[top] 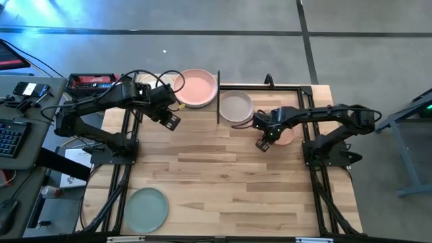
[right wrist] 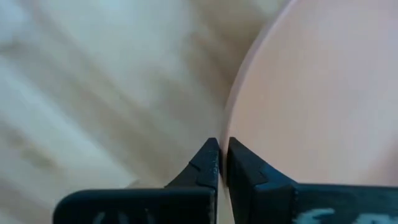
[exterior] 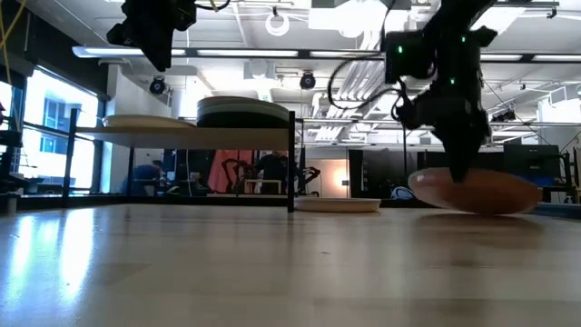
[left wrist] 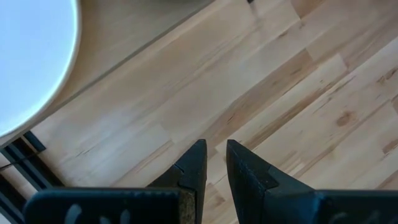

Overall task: Place and stack plates onto a shelf
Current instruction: Stack the pink plate on top of the white plate on the shelf

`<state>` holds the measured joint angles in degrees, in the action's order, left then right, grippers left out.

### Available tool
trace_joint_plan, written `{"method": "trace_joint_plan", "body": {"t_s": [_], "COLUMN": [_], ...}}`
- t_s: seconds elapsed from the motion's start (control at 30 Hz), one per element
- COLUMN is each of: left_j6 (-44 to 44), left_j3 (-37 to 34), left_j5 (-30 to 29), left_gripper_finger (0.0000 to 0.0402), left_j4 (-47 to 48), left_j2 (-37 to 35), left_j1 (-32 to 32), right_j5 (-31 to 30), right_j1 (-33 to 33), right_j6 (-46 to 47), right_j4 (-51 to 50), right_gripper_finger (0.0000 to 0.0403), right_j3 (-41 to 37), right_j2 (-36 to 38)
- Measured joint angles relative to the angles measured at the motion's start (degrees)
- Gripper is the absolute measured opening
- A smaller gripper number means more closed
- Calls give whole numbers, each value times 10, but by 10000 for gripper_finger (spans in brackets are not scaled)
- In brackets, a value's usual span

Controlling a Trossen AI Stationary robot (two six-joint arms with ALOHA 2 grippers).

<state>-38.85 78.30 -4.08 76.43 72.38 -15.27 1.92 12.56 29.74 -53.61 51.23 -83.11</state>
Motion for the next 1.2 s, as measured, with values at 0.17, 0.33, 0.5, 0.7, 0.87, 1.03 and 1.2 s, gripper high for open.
{"method": "trace_joint_plan", "body": {"t_s": [0.17, 0.33, 0.5, 0.7, 0.87, 1.03, 1.2], "left_j6": [-34, -60, -66, -67, -76, -87, -112], "left_j3": [0, 0, 0, 0, 0, 0, 0], "left_j5": [6, 34, 73, 115, 119, 120, 122], "left_gripper_finger": [49, 49, 49, 49, 49, 49, 49], "left_j4": [0, 0, 0, 0, -1, -1, 0], "left_j2": [0, 0, 0, 0, 0, 0, 0], "left_j1": [0, 0, 4, 20, 39, 57, 77], "right_j5": [27, 31, 26, 26, 26, 27, 27], "right_j1": [-70, -132, -181, -225, -262, -293, -311], "right_j6": [25, 50, 60, 46, 1, -59, -152], "right_j4": [-12, -13, -4, 49, 63, 60, 23], "right_gripper_finger": [0, 0, 0, 0, 0, 0, 0], "right_j3": [58, 127, 186, 233, 289, 366, 467], "right_j2": [2, 2, 2, -5, -47, -115, -196]}}
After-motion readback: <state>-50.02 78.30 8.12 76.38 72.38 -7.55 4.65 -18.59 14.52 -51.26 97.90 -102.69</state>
